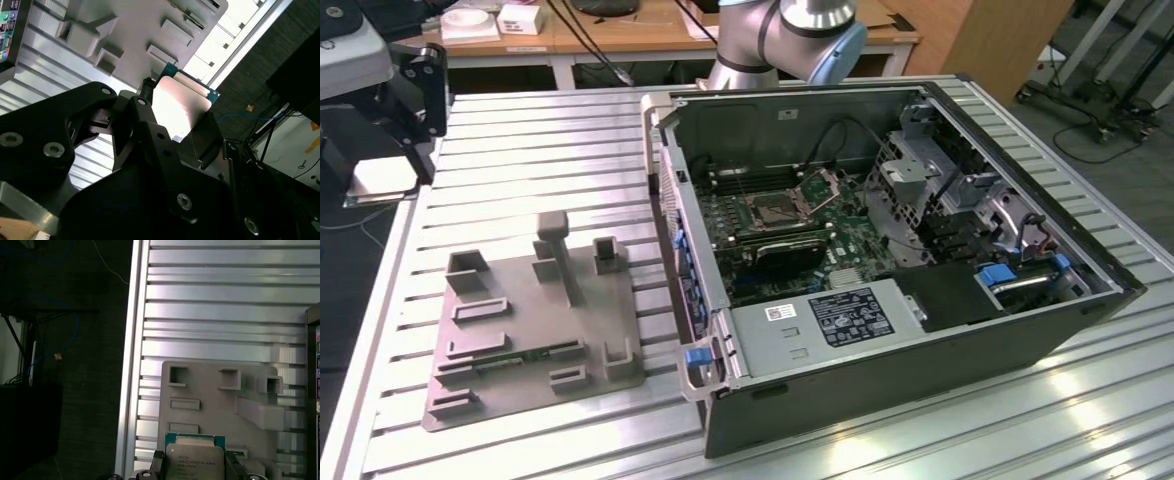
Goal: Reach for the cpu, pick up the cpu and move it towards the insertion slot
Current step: 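Pick up the cpu and move it towards the insertion slot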
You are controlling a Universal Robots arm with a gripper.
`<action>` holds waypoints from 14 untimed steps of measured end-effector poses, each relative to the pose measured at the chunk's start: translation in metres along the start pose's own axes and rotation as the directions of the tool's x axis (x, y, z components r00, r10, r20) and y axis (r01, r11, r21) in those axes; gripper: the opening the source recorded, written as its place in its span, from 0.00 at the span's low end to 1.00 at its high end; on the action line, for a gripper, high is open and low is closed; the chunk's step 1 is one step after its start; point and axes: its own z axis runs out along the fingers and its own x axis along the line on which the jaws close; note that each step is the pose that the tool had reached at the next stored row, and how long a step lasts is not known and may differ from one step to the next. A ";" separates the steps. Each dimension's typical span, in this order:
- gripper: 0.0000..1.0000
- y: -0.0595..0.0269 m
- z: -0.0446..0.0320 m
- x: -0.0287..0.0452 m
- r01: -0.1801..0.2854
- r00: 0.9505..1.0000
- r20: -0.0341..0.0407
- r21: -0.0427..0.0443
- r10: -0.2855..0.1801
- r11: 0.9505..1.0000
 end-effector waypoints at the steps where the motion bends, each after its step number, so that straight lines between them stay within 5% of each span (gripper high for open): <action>1: 0.55 0.0000 0.0000 0.0000 0.000 1.000 0.000 0.000 0.000 1.000; 14: 0.55 -0.0002 -0.0003 -0.0037 0.000 1.000 0.000 0.000 0.000 1.000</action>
